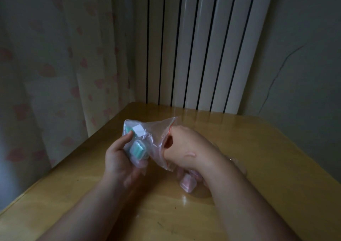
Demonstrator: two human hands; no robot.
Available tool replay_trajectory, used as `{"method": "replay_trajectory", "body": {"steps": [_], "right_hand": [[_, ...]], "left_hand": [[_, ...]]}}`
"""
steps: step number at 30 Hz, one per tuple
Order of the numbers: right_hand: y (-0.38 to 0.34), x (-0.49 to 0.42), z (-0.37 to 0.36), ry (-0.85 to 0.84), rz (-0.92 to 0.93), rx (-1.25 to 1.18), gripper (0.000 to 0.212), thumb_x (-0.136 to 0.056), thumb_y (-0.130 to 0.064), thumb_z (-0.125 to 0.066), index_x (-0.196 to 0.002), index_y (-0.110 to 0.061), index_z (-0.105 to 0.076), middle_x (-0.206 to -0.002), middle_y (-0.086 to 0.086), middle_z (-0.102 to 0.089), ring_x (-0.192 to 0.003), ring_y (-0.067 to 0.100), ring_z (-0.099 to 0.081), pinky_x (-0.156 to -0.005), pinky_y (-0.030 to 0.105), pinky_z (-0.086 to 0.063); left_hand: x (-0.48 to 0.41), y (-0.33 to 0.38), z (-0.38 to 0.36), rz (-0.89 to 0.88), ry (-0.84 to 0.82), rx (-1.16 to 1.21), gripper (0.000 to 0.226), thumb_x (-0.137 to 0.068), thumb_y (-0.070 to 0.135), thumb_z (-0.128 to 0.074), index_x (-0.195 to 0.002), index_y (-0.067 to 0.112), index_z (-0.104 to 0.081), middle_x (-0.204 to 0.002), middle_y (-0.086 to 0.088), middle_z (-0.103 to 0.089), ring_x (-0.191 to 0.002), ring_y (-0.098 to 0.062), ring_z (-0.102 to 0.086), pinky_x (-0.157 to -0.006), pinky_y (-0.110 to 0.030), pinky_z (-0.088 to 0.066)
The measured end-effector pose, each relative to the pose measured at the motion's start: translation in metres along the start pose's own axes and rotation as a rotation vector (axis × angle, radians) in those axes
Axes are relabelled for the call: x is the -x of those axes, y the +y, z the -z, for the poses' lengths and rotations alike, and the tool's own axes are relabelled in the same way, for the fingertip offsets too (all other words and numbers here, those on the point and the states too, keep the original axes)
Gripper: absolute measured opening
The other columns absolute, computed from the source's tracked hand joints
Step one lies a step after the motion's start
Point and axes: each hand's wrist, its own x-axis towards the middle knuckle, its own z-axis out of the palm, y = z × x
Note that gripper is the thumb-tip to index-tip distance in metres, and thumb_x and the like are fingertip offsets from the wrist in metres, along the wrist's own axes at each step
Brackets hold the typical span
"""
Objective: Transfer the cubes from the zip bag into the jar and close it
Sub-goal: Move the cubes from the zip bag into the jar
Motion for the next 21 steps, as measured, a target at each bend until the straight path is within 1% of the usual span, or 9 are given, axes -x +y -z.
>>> {"method": "replay_trajectory", "body": {"steps": [4,6,10,13,15,17,19,20,21], "right_hand": [[-0.003,0.002,0.0,-0.003,0.015,0.091,0.007,-0.085,-0.023,-0.056,-0.079,-0.021,-0.058,-0.074,-0.003,-0.06,-0.063,0.012,-0.056,-0.048,0.024,-0.038],[-0.003,0.002,-0.003,-0.001,0.023,0.098,0.009,-0.084,-0.025,-0.059,-0.077,-0.02,-0.061,-0.071,-0.002,-0.062,-0.06,0.012,-0.058,-0.047,0.025,-0.039],[-0.002,-0.001,-0.006,0.06,0.003,0.07,0.013,-0.082,-0.021,-0.06,-0.07,-0.024,-0.056,-0.07,-0.005,-0.059,-0.063,0.012,-0.055,-0.051,0.027,-0.041],[0.005,-0.004,-0.001,0.138,0.005,-0.026,0.004,-0.078,-0.025,-0.06,-0.074,-0.026,-0.062,-0.076,-0.009,-0.064,-0.07,0.01,-0.06,-0.06,0.028,-0.051],[0.014,-0.005,0.007,0.171,-0.025,-0.105,0.007,-0.073,-0.029,-0.066,-0.079,-0.026,-0.069,-0.08,-0.01,-0.067,-0.076,0.01,-0.063,-0.069,0.035,-0.057],[0.024,-0.005,0.018,0.217,-0.077,-0.16,0.017,-0.071,-0.03,-0.069,-0.088,-0.028,-0.069,-0.086,-0.011,-0.066,-0.082,0.01,-0.063,-0.075,0.037,-0.056],[0.034,-0.006,0.026,0.278,-0.145,-0.168,0.027,-0.075,-0.029,-0.069,-0.101,-0.028,-0.063,-0.095,-0.008,-0.064,-0.088,0.014,-0.061,-0.076,0.034,-0.053],[0.039,-0.006,0.03,0.305,-0.178,-0.161,0.027,-0.076,-0.029,-0.069,-0.101,-0.027,-0.062,-0.096,-0.006,-0.064,-0.089,0.016,-0.061,-0.075,0.032,-0.051],[0.043,-0.006,0.033,0.322,-0.207,-0.153,0.022,-0.074,-0.028,-0.07,-0.095,-0.026,-0.063,-0.093,-0.005,-0.065,-0.087,0.017,-0.062,-0.073,0.031,-0.051]], "left_hand": [[0.001,-0.001,-0.003,-0.004,-0.012,-0.015,0.044,-0.075,0.018,-0.058,-0.117,0.005,-0.063,-0.1,-0.015,-0.071,-0.089,-0.028,-0.068,-0.084,-0.038,-0.054],[0.002,0.0,-0.004,0.002,-0.022,-0.013,0.044,-0.075,0.019,-0.058,-0.117,0.005,-0.063,-0.1,-0.015,-0.071,-0.088,-0.029,-0.068,-0.079,-0.038,-0.058],[0.002,0.001,-0.004,0.004,-0.026,-0.014,0.043,-0.075,0.018,-0.058,-0.116,0.004,-0.063,-0.096,-0.015,-0.071,-0.082,-0.027,-0.069,-0.065,-0.033,-0.061],[-0.001,0.002,-0.002,0.0,-0.015,-0.004,0.047,-0.074,0.017,-0.06,-0.12,0.004,-0.062,-0.099,-0.014,-0.069,-0.087,-0.027,-0.066,-0.066,-0.033,-0.061],[-0.003,0.002,-0.001,-0.012,0.0,-0.005,0.048,-0.073,0.017,-0.061,-0.12,0.004,-0.061,-0.099,-0.013,-0.067,-0.087,-0.027,-0.065,-0.069,-0.034,-0.061],[-0.004,0.002,-0.001,-0.015,0.008,-0.007,0.044,-0.073,0.017,-0.06,-0.115,0.004,-0.062,-0.094,-0.013,-0.068,-0.083,-0.026,-0.065,-0.062,-0.031,-0.061],[-0.005,0.001,-0.001,-0.015,0.009,-0.007,0.041,-0.073,0.016,-0.06,-0.112,0.004,-0.063,-0.092,-0.013,-0.068,-0.081,-0.026,-0.066,-0.067,-0.032,-0.06],[-0.005,0.001,0.0,-0.016,0.006,-0.009,0.041,-0.073,0.017,-0.06,-0.112,0.004,-0.064,-0.092,-0.012,-0.069,-0.081,-0.025,-0.066,-0.07,-0.032,-0.059],[-0.005,0.001,0.0,-0.017,0.001,-0.014,0.04,-0.073,0.017,-0.06,-0.111,0.004,-0.064,-0.091,-0.012,-0.069,-0.079,-0.025,-0.067,-0.069,-0.031,-0.059]]}}
